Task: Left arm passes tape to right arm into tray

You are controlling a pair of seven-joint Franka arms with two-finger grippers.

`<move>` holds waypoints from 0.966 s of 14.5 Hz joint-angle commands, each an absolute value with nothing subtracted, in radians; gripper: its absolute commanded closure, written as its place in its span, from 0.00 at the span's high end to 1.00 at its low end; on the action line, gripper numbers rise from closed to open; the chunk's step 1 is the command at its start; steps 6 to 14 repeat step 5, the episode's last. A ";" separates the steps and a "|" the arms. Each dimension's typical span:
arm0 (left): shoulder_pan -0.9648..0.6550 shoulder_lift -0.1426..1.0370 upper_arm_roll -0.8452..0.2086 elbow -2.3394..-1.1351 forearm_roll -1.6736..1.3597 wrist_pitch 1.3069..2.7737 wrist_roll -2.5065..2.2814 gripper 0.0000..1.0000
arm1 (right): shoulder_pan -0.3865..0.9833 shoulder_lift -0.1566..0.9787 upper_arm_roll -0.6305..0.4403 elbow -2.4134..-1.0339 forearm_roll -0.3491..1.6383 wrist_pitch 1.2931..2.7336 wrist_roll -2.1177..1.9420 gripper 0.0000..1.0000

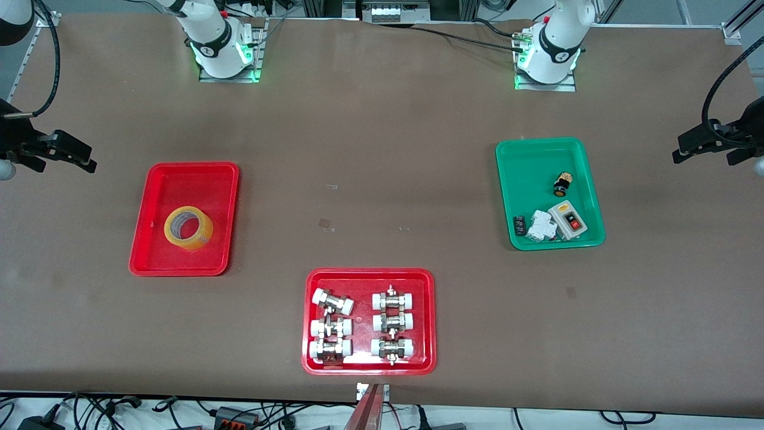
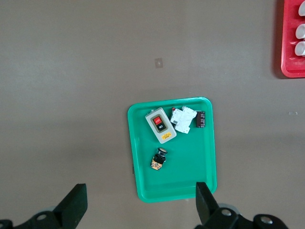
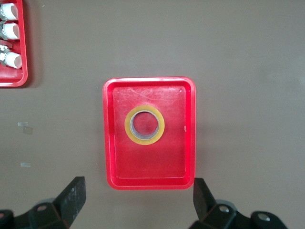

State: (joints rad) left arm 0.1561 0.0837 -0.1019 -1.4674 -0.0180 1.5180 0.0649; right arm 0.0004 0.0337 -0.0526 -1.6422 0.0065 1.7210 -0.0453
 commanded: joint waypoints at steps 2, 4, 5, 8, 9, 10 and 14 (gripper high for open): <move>0.158 0.094 -0.103 -1.439 -0.005 1.496 0.086 1.00 | -0.012 0.006 -0.038 -1.661 0.006 1.704 -0.057 1.00; 0.158 0.094 -0.103 -1.439 -0.005 1.496 0.086 1.00 | -0.012 0.008 -0.038 -1.663 0.008 1.704 -0.058 1.00; 0.158 0.094 -0.103 -1.439 -0.005 1.496 0.086 1.00 | -0.012 0.006 -0.038 -1.663 0.006 1.703 -0.058 1.00; 0.158 0.094 -0.103 -1.439 -0.005 1.496 0.086 1.00 | -0.012 0.006 -0.038 -1.663 0.006 1.703 -0.058 1.00; 0.158 0.094 -0.103 -1.439 -0.005 1.496 0.086 1.00 | -0.012 0.006 -0.038 -1.663 0.006 1.703 -0.058 1.00; 0.158 0.094 -0.103 -1.439 -0.005 1.496 0.086 1.00 | -0.012 0.006 -0.038 -1.663 0.006 1.703 -0.058 1.00; 0.158 0.094 -0.103 -1.439 -0.005 1.496 0.086 1.00 | -0.012 0.006 -0.038 -1.663 0.006 1.703 -0.058 1.00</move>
